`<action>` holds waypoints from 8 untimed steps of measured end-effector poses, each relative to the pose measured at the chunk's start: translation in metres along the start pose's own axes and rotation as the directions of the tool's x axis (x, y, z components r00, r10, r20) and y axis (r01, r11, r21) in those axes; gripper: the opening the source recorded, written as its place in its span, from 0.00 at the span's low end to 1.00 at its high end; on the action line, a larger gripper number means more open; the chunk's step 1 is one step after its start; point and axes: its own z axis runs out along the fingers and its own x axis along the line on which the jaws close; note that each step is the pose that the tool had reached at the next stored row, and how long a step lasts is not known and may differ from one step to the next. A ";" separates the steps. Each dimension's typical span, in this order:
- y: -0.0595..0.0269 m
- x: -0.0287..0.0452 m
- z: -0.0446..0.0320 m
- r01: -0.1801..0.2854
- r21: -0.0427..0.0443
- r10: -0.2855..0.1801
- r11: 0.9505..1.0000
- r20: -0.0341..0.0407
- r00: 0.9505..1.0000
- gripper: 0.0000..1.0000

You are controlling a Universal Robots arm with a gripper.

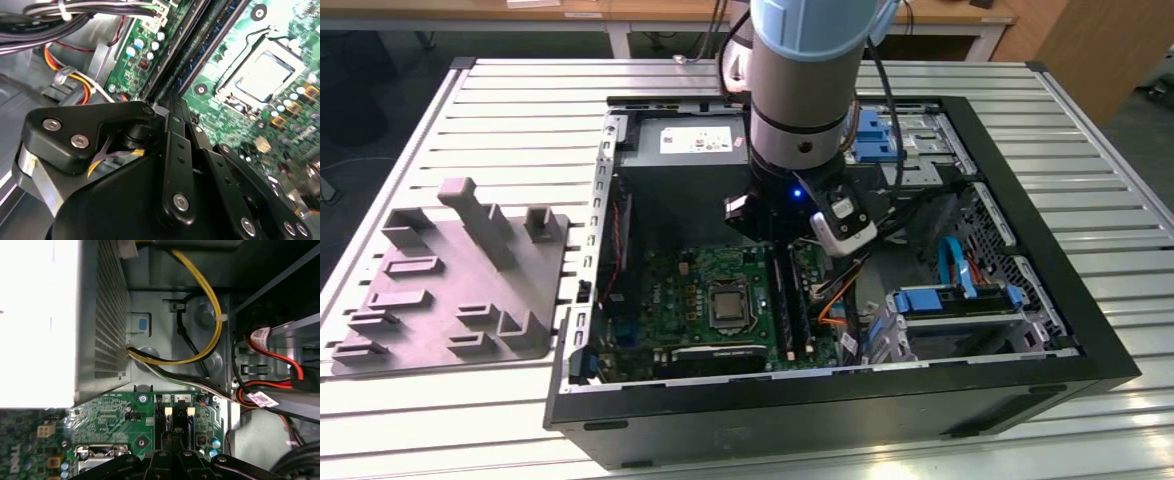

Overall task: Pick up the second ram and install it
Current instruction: 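Press down the second ram until it locks into place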

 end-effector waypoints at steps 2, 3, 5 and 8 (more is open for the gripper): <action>0.0004 -0.0002 -0.0059 0.000 0.000 0.000 1.000 0.000 1.000 0.10; 0.0006 -0.0004 -0.0088 0.000 0.000 0.000 1.000 0.000 1.000 0.10; 0.0010 -0.0006 -0.0142 0.000 0.000 0.000 1.000 0.000 1.000 0.10; 0.0014 -0.0008 -0.0191 0.000 0.000 0.000 1.000 0.000 1.000 0.10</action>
